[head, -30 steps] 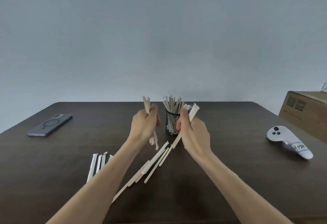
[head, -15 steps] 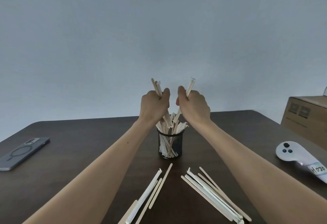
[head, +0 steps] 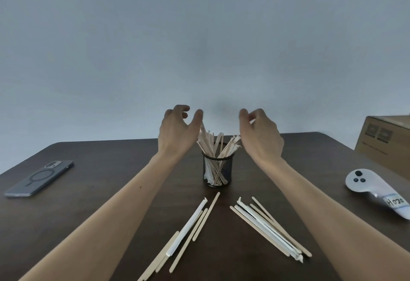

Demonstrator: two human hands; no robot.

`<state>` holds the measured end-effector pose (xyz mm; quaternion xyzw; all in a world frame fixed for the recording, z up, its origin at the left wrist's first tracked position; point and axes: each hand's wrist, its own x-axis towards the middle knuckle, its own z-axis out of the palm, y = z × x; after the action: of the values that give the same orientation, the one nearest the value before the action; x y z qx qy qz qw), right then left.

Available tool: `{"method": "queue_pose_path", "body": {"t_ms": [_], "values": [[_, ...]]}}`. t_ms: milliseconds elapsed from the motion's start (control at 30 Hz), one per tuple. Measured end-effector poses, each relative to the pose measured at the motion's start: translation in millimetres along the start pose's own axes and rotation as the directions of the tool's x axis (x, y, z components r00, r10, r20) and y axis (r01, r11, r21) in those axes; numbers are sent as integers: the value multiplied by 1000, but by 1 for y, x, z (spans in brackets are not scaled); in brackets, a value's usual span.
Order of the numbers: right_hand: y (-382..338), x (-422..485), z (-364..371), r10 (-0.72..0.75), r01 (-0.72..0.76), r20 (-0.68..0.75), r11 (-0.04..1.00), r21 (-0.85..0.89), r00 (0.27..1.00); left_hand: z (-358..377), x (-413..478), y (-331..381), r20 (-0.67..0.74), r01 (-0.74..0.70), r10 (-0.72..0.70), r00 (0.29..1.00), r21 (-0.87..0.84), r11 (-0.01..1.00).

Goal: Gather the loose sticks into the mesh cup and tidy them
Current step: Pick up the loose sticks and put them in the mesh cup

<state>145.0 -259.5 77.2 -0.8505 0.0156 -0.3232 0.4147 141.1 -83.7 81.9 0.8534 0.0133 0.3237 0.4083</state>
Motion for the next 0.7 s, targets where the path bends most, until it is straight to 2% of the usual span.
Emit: {"method": "queue_pose_path", "body": {"t_ms": [67, 133, 233, 300, 367, 533, 633, 700], "values": [[3, -21, -8, 24, -21, -51, 998, 57, 998, -17, -15, -8, -10, 26, -26, 1000, -12, 1000], [5, -49, -11, 42, -40, -22, 996, 76, 999, -34, -35, -17, 36, 83, -83, 996, 0, 997], [5, -95, -6, 76, -74, 205, 997, -17, 976, -57, -69, -41, 168, 151, -177, 970, 156, 976], [5, -120, 3, 99, -64, 360, 992, -108, 928, -69, -90, -55, 251, 149, -226, 941, 293, 944], [0, -147, 7, 95, -31, 447, 989, -148, 889, -86, -114, -67, 275, 125, -254, 927, 412, 903], [-18, -191, 9, 120, 48, 553, 959, -280, 824, -136, -154, -79, 171, 98, -286, 943, 679, 728], [-28, -205, 10, 103, 166, 598, 911, -378, 795, -153, -164, -80, 230, 44, -388, 893, 812, 582], [-34, -212, 12, 89, 256, 629, 862, -437, 773, -153, -169, -83, 295, -13, -442, 847, 843, 537]]}}
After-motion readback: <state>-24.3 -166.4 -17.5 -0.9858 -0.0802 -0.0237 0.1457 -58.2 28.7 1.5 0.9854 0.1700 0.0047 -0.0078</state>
